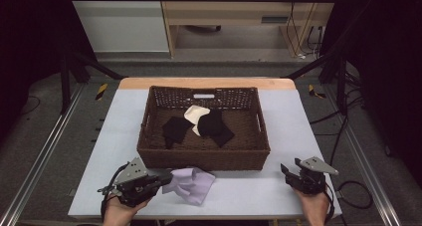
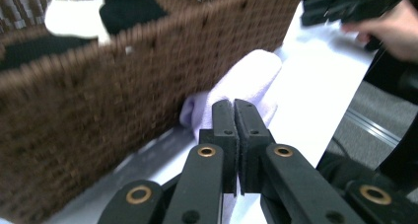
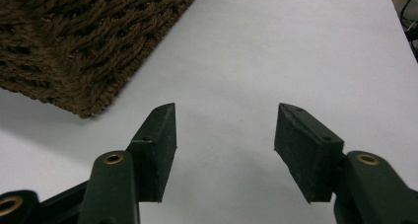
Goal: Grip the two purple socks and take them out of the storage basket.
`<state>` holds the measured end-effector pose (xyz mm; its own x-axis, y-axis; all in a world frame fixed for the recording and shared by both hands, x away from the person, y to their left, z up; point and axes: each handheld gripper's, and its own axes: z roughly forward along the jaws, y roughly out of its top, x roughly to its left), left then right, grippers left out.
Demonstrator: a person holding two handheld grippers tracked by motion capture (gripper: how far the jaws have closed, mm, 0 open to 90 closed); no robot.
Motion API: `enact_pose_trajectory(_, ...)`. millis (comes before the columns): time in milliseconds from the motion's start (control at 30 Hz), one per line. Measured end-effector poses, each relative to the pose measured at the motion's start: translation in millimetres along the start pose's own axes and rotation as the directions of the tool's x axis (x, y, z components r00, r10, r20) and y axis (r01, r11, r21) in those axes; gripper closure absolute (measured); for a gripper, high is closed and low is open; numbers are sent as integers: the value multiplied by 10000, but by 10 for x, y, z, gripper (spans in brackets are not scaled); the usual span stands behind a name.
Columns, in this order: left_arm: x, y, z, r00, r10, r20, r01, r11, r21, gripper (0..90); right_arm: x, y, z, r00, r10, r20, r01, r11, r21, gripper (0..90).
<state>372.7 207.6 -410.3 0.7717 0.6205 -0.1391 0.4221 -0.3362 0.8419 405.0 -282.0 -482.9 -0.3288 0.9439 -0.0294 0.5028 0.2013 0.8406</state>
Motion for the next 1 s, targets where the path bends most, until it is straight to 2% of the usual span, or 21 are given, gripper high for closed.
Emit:
enact_pose_trajectory(33,35,-46,69,9999,-158,3,158,9995,276,874,-1,-1,2,10000,9,-9,-9,10000,9,416)
enact_pose_trajectory(100,64,-76,133,9997,-235,-24,236,9984,505,873,1,-2,7,10000,58,-22,-58,10000,46,415)
enact_pose_trajectory(300,109,-130,278,9992,-231,-317,258,9957,893,862,4,-6,31,10000,-43,-18,44,9999,161,414)
enact_pose_trajectory(400,123,-137,294,9988,-255,-428,294,9952,929,792,8,-6,33,10000,-46,21,46,9998,210,406)
enact_pose_trajectory(500,134,-136,265,9977,-173,-648,231,9957,899,684,3,-6,37,10000,15,32,-15,9998,207,394)
enact_pose_trajectory(633,182,-131,158,9938,-207,-1089,271,9980,578,576,5,-7,30,9999,101,77,-102,9998,182,367)
enact_pose_trajectory(767,276,-126,16,9861,-435,-1602,468,9988,168,509,6,-9,24,9998,74,195,-76,9999,116,336)
enact_pose_trajectory(800,276,-126,16,9861,-435,-1602,468,9988,168,504,4,-10,24,9998,74,206,-76,9999,112,328)
enact_pose_trajectory(867,346,-121,-102,9820,-616,-1788,575,9980,-279,484,7,-9,21,9996,164,244,-167,9998,115,313)
enact_pose_trajectory(1000,408,-139,-217,9789,-782,-1889,667,9956,-663,467,-1,-13,22,9991,195,373,-197,9998,59,279)
